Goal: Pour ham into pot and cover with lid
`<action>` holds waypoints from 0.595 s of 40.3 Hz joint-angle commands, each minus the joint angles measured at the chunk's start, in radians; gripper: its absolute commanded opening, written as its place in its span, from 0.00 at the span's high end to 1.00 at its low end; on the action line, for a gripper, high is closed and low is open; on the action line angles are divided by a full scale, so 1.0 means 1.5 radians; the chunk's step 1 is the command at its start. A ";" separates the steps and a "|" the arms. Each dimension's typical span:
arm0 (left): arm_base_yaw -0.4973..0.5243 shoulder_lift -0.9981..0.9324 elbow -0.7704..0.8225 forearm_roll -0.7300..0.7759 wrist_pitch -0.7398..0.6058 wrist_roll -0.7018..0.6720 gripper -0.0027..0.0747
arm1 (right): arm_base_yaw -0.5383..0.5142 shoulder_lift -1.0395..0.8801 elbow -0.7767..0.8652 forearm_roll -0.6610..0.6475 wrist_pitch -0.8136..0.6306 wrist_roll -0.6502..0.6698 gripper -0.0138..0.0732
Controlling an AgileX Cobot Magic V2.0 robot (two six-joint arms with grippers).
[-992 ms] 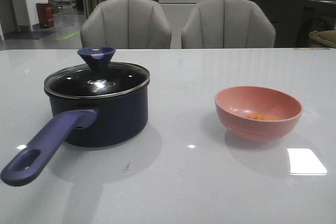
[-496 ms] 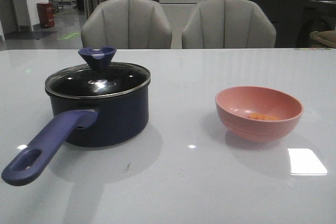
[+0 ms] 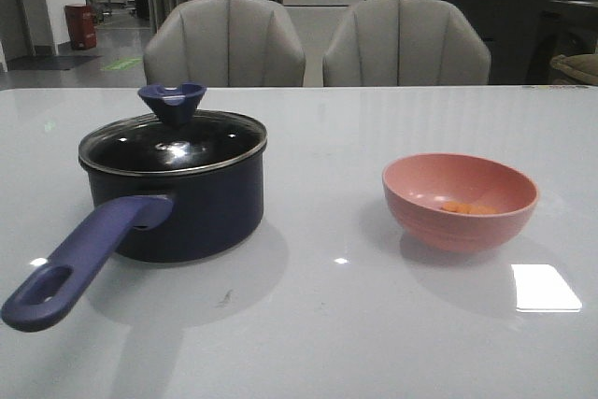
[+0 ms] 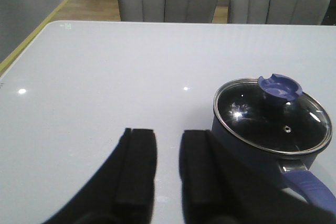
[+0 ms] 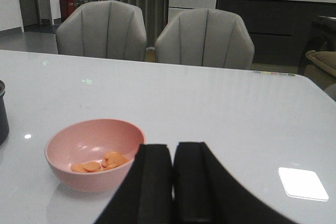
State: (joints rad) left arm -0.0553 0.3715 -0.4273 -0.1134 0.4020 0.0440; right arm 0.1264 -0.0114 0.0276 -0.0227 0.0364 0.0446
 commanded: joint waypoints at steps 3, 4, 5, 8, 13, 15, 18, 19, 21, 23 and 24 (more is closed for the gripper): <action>-0.001 0.045 -0.048 -0.009 -0.040 -0.003 0.20 | -0.005 -0.013 -0.004 -0.009 -0.057 -0.001 0.66; -0.001 0.052 -0.053 -0.009 -0.036 -0.003 0.14 | -0.005 -0.013 -0.004 -0.009 -0.057 -0.001 0.66; -0.003 0.062 -0.060 -0.009 -0.033 -0.003 0.11 | -0.005 -0.013 -0.004 -0.009 -0.057 -0.001 0.66; -0.011 0.095 -0.081 -0.009 -0.025 -0.003 0.05 | -0.005 -0.013 -0.004 -0.009 -0.057 -0.001 0.66; -0.049 0.161 -0.129 -0.009 0.001 -0.003 0.10 | -0.005 -0.013 -0.004 -0.009 -0.057 -0.001 0.66; -0.067 0.199 -0.154 -0.009 0.018 -0.003 0.11 | -0.005 -0.013 -0.004 -0.009 -0.057 -0.001 0.66; -0.092 0.252 -0.197 -0.009 0.042 -0.003 0.12 | -0.005 -0.013 -0.004 -0.009 -0.057 -0.001 0.66; -0.099 0.275 -0.212 -0.009 0.047 -0.003 0.12 | -0.005 -0.013 -0.004 -0.009 -0.057 -0.001 0.66; -0.114 0.314 -0.241 -0.011 0.054 -0.003 0.12 | -0.005 -0.013 -0.004 -0.009 -0.057 -0.001 0.66; -0.128 0.354 -0.269 -0.020 0.059 -0.003 0.12 | -0.005 -0.013 -0.004 -0.009 -0.057 -0.001 0.66; -0.138 0.384 -0.290 -0.028 0.064 -0.003 0.12 | -0.005 -0.013 -0.004 -0.009 -0.057 -0.001 0.66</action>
State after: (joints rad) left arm -0.2265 0.8619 -0.7681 -0.1235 0.5422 0.0440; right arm 0.1264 -0.0114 0.0276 -0.0227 0.0364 0.0446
